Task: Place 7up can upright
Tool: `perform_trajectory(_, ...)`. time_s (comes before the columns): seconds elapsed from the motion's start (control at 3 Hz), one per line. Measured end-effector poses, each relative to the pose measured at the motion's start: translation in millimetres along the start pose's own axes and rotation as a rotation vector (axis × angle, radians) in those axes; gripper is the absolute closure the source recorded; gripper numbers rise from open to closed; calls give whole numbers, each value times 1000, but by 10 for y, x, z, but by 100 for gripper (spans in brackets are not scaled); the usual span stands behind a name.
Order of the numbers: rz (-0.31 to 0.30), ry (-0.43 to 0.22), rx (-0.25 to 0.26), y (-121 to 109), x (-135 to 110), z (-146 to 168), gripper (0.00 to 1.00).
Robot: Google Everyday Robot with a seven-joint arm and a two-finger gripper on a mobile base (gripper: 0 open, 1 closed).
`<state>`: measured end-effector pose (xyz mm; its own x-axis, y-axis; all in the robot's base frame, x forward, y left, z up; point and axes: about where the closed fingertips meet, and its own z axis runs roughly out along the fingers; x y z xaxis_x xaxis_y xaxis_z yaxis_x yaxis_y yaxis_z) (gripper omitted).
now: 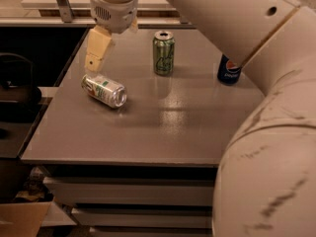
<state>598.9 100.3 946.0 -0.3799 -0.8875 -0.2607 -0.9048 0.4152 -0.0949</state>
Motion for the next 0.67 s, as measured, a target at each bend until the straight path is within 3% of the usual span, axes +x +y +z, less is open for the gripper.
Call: perform_trajectory(0.67,112,72,-34,120,-101,536,0)
